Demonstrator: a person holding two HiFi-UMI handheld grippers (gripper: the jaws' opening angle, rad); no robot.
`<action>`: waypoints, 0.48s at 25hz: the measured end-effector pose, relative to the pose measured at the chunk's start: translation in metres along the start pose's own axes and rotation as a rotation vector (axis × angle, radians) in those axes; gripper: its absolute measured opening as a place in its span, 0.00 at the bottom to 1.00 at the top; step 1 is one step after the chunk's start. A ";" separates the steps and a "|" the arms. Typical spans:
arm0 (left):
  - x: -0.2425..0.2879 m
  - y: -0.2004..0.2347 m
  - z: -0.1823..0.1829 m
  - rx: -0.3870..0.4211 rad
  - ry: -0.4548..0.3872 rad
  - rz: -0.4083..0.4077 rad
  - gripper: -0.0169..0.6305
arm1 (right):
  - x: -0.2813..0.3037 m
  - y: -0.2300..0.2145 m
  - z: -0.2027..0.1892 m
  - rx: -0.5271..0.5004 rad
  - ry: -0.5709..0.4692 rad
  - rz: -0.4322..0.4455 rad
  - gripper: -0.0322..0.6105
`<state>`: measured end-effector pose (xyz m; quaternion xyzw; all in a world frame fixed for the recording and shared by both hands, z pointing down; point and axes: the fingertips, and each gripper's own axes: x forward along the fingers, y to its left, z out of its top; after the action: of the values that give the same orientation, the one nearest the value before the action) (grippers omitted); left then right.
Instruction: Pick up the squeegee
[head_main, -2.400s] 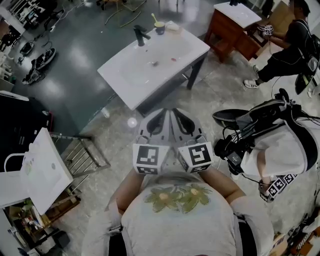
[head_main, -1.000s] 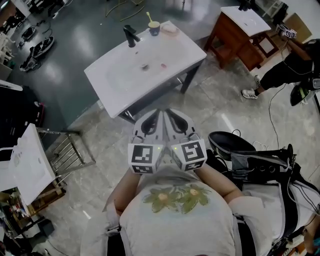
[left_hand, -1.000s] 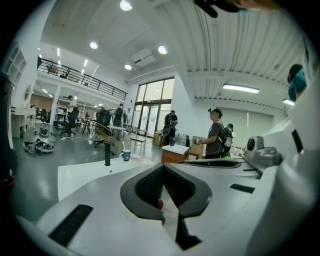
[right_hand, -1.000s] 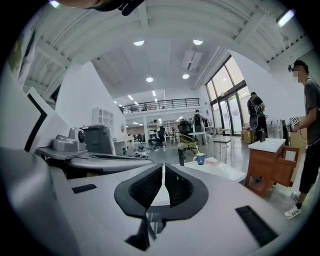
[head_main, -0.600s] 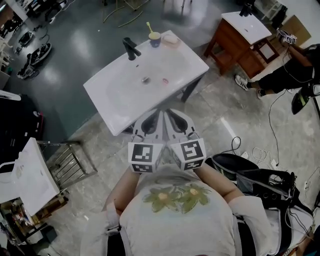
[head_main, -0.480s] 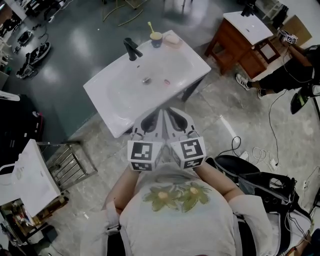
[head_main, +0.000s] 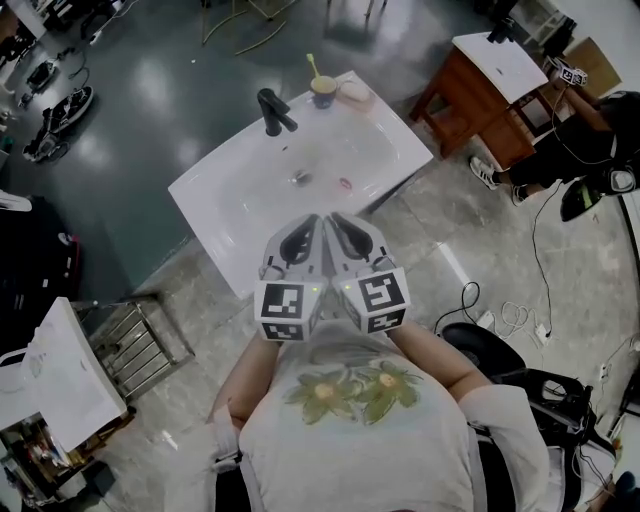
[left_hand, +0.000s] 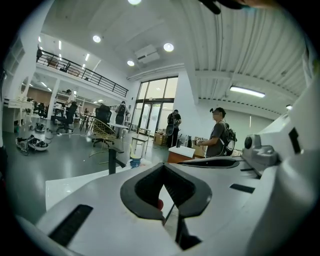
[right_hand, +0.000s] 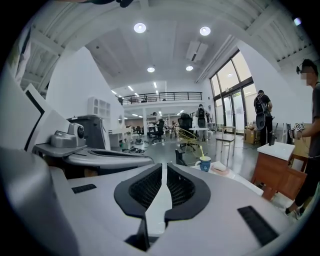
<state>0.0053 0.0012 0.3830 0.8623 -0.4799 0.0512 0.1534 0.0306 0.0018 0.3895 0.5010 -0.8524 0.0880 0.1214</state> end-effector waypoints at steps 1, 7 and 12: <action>0.002 0.004 -0.001 0.001 0.005 -0.002 0.04 | 0.005 0.000 0.000 -0.002 0.003 -0.001 0.10; 0.009 0.023 -0.008 0.004 0.032 -0.030 0.04 | 0.025 0.005 -0.010 -0.002 0.039 -0.003 0.10; 0.016 0.029 -0.028 -0.015 0.070 -0.044 0.04 | 0.033 0.003 -0.023 -0.013 0.094 0.001 0.10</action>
<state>-0.0095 -0.0173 0.4195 0.8690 -0.4557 0.0744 0.1778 0.0154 -0.0181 0.4207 0.4949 -0.8466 0.1061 0.1644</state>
